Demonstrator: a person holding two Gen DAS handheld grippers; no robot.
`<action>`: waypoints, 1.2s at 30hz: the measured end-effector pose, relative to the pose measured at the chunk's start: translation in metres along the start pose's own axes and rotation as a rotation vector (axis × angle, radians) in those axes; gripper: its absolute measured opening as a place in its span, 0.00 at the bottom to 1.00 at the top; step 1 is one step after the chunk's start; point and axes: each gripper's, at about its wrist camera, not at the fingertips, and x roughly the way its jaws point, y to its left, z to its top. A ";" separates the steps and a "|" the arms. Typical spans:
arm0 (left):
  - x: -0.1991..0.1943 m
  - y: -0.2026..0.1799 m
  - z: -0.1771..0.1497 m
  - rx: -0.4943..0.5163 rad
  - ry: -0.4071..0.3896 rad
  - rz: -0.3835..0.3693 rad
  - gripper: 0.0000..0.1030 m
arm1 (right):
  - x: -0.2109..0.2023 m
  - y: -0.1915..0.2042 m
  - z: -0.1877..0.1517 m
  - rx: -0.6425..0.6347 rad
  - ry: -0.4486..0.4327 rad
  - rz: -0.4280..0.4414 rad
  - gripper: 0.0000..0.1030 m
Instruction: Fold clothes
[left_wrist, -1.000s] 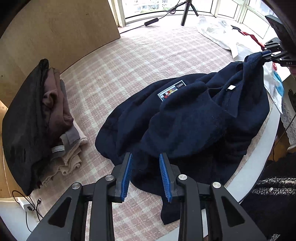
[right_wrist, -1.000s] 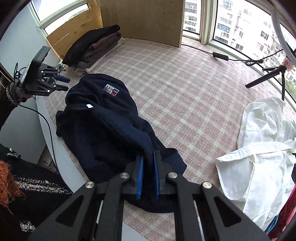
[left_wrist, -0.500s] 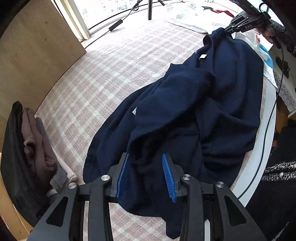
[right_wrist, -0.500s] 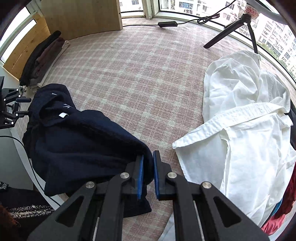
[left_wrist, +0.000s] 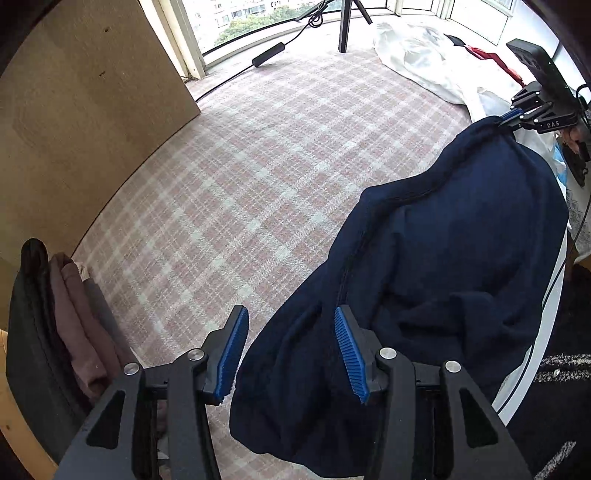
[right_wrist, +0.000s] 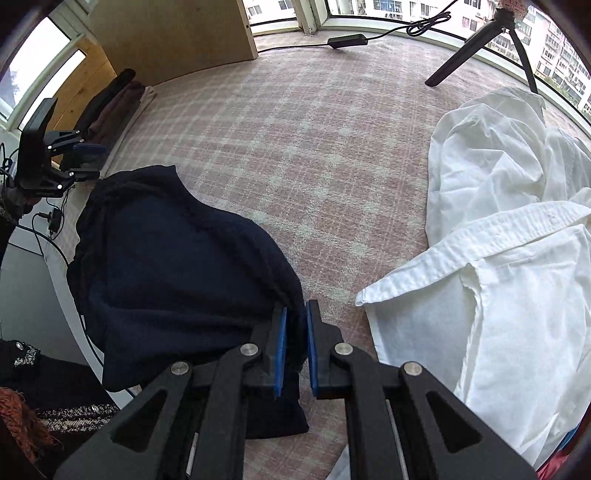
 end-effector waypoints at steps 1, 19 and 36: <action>0.003 -0.001 -0.001 -0.003 0.014 -0.032 0.48 | 0.001 0.000 0.001 -0.006 0.004 0.004 0.10; 0.031 -0.021 -0.011 -0.111 0.078 -0.106 0.03 | 0.032 0.000 0.004 -0.032 0.051 0.039 0.25; -0.112 -0.035 -0.028 -0.159 -0.170 0.093 0.03 | -0.083 0.042 0.013 -0.075 -0.297 0.045 0.05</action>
